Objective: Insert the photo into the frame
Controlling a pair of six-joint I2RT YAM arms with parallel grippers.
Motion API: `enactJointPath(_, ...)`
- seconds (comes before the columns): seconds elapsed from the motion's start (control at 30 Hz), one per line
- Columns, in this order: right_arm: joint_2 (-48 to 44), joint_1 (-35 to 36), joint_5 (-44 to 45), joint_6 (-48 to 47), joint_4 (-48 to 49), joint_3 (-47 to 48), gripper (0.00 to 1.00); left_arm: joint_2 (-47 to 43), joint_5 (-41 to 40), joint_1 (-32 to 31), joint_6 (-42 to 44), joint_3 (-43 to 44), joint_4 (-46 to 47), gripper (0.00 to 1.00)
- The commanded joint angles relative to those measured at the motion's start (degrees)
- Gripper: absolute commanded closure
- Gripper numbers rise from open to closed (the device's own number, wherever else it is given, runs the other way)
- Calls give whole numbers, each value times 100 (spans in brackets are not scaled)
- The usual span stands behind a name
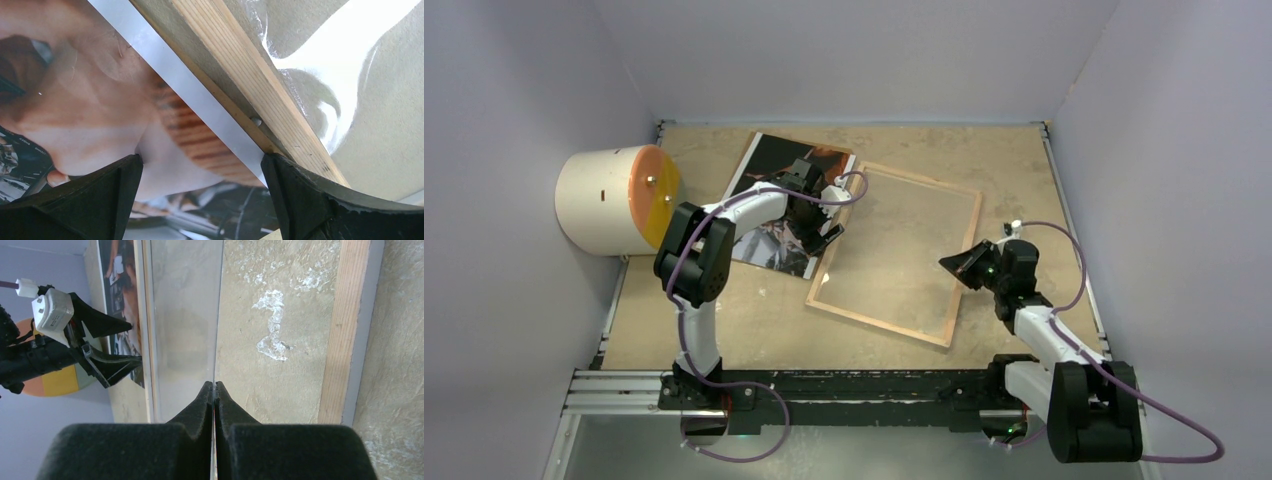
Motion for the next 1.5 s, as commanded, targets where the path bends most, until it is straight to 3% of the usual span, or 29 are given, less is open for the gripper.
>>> enactJointPath(0.0,-43,15,105,-335,-241,258,100,-178,78,42,83,6,-46,0)
enactJointPath(0.3,70,22,-29,-440,212,277,100,-145,95,43,85,-20,-31,0)
enactJointPath(0.7,-663,32,-604,-246,1017,-33,100,-30,77,41,77,31,-2,0)
enactJointPath(1.47,-60,207,-1016,946,2830,-102,100,50,79,40,99,85,-20,0)
